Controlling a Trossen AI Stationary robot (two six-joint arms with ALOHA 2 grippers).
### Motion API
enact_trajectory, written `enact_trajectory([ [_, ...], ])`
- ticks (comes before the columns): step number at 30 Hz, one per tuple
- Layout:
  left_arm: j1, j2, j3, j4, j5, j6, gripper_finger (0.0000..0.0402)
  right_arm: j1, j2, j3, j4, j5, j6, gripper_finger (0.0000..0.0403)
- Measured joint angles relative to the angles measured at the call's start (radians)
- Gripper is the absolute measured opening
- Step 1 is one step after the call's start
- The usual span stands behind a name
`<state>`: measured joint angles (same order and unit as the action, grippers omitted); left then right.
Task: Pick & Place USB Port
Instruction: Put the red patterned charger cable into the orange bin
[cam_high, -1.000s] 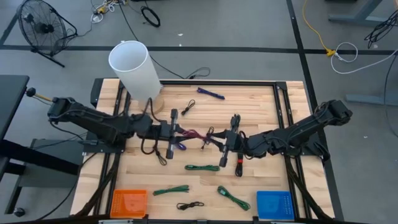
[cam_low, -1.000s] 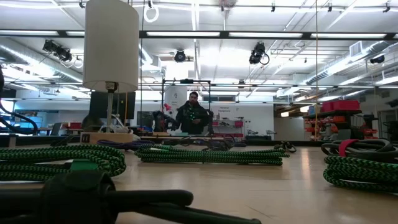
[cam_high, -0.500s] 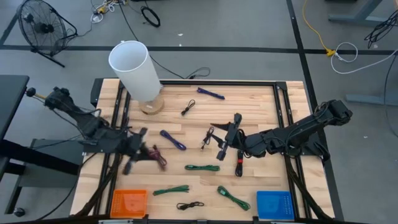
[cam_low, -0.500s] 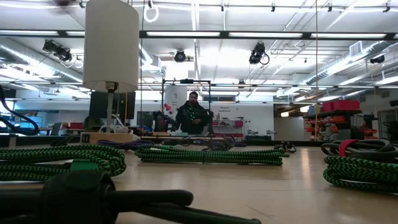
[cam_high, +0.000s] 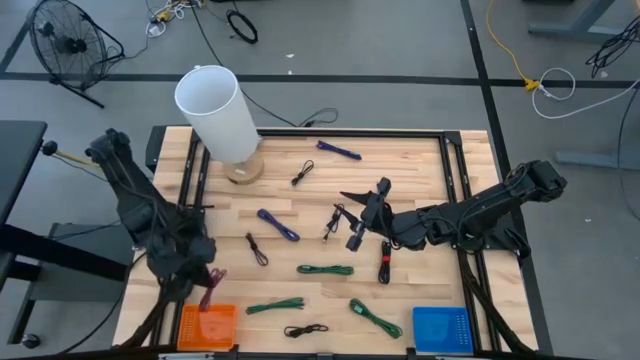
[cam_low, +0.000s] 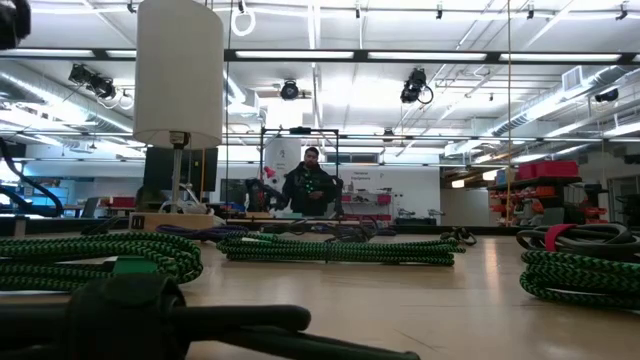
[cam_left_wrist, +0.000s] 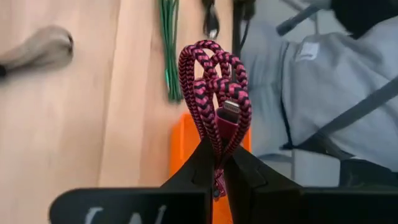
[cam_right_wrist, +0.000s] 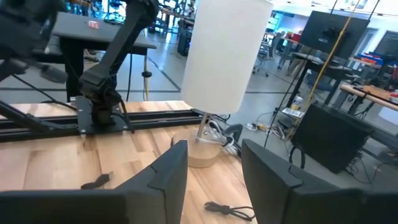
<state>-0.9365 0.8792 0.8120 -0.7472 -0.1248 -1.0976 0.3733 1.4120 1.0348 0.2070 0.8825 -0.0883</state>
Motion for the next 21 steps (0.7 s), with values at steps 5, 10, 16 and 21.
enact_trajectory([
  [5, -0.004, 0.092, 0.000, -0.001, 0.098, -0.073, 0.0019, 0.000, 0.000, 0.000, 0.000, 0.000, 0.002, 0.0150],
  [10, -0.004, 0.180, 0.000, 0.002, 0.166, -0.154, 0.0019, -0.001, 0.000, 0.000, 0.000, 0.000, 0.001, 0.0150],
  [16, -0.004, 0.248, 0.000, 0.036, 0.199, -0.202, 0.0018, -0.017, 0.000, 0.000, 0.000, -0.001, -0.003, 0.0150],
  [21, -0.004, 0.288, 0.000, 0.047, 0.238, -0.258, 0.0024, -0.033, 0.000, 0.000, -0.004, -0.001, -0.001, 0.0150],
])
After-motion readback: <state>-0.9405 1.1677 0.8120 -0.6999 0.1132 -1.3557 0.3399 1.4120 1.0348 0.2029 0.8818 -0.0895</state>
